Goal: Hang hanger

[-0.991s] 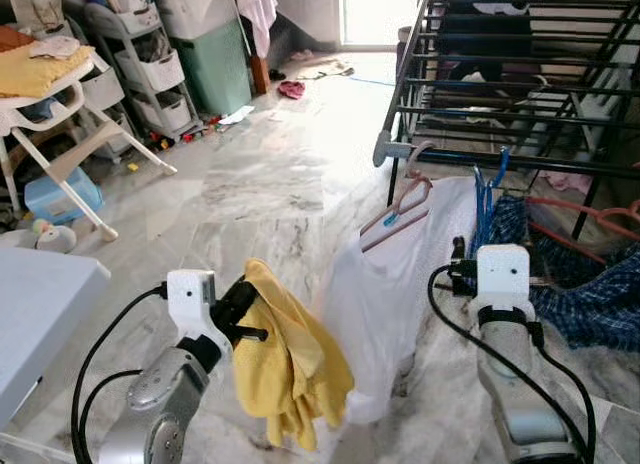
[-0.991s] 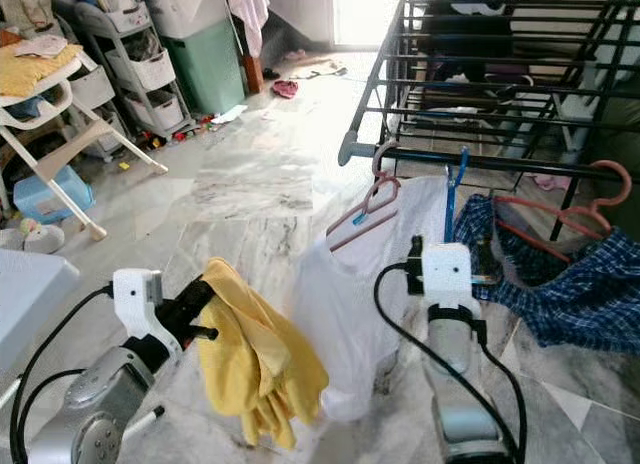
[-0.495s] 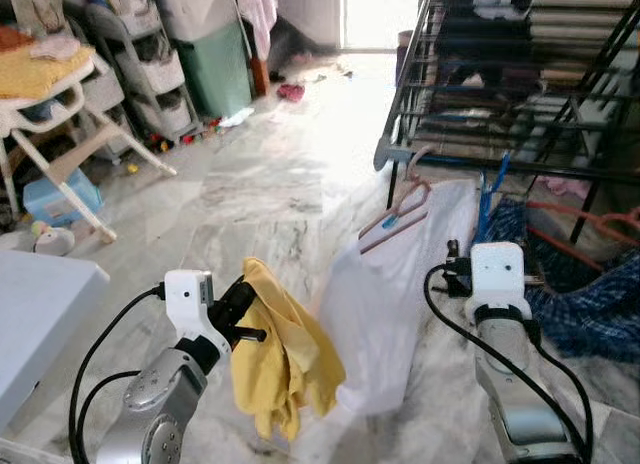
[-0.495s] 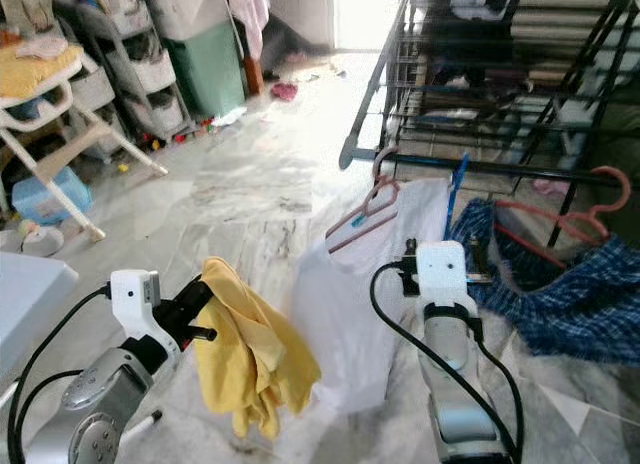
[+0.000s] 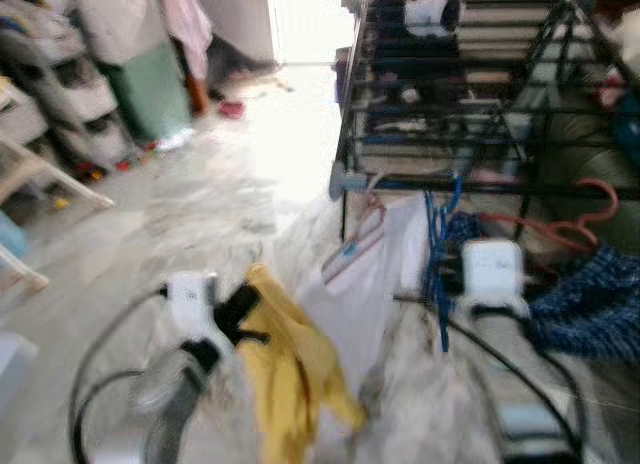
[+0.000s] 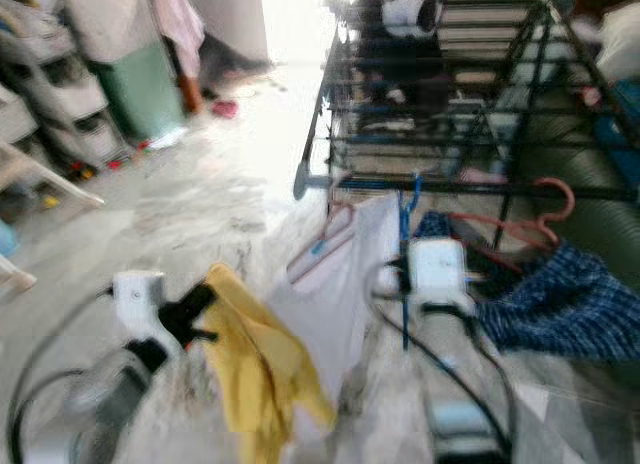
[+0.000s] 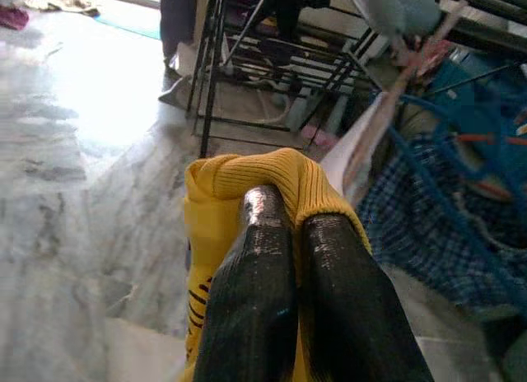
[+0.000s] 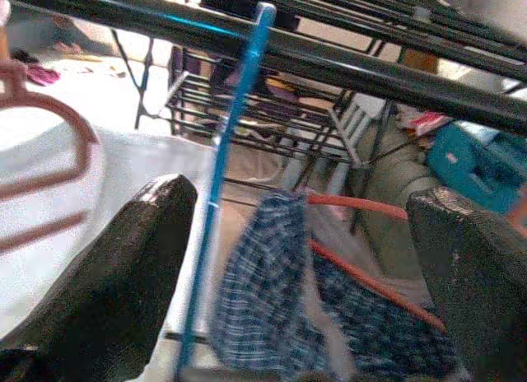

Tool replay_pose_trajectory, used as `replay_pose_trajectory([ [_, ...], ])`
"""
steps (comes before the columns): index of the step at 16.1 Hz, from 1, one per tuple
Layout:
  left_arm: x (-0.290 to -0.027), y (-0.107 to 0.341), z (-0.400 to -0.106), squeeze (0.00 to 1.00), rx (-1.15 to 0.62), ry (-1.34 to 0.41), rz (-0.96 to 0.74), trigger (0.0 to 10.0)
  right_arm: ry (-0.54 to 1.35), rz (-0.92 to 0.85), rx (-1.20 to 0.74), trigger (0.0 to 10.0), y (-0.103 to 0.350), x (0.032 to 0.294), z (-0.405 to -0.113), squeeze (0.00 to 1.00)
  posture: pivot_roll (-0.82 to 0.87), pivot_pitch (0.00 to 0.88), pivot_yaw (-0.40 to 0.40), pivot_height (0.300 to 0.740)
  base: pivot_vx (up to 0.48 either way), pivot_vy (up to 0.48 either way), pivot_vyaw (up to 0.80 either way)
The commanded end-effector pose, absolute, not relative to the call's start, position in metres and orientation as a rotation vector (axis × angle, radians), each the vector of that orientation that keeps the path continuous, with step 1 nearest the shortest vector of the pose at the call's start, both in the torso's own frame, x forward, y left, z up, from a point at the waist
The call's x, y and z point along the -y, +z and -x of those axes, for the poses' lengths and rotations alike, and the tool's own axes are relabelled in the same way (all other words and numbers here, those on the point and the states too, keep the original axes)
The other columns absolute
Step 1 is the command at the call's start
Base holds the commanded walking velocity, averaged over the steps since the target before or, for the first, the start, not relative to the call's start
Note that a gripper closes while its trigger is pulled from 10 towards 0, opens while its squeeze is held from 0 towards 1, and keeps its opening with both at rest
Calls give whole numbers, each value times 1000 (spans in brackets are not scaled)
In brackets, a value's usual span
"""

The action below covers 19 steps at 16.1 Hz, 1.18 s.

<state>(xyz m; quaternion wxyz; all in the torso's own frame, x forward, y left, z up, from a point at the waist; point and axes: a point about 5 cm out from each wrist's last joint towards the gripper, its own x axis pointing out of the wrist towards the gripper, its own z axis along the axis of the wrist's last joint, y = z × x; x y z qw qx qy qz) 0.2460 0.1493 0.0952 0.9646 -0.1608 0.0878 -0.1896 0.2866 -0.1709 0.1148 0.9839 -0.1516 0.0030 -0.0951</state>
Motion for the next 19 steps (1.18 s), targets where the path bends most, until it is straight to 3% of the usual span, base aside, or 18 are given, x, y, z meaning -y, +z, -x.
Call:
replay_pose_trajectory([
  [1,-147,105,-248,0,-134,-400,317,10000,-215,323,1,10000,118,178,-285,0,-85,0,95,740,0,0,0],
  [11,-141,95,-242,0,-203,-441,309,10000,-127,373,4,10000,115,159,-284,0,-78,0,94,740,0,0,0],
  [19,-132,85,-228,0,-275,-549,293,10000,21,279,-87,10000,104,119,-295,0,-60,0,100,740,0,0,0],
])
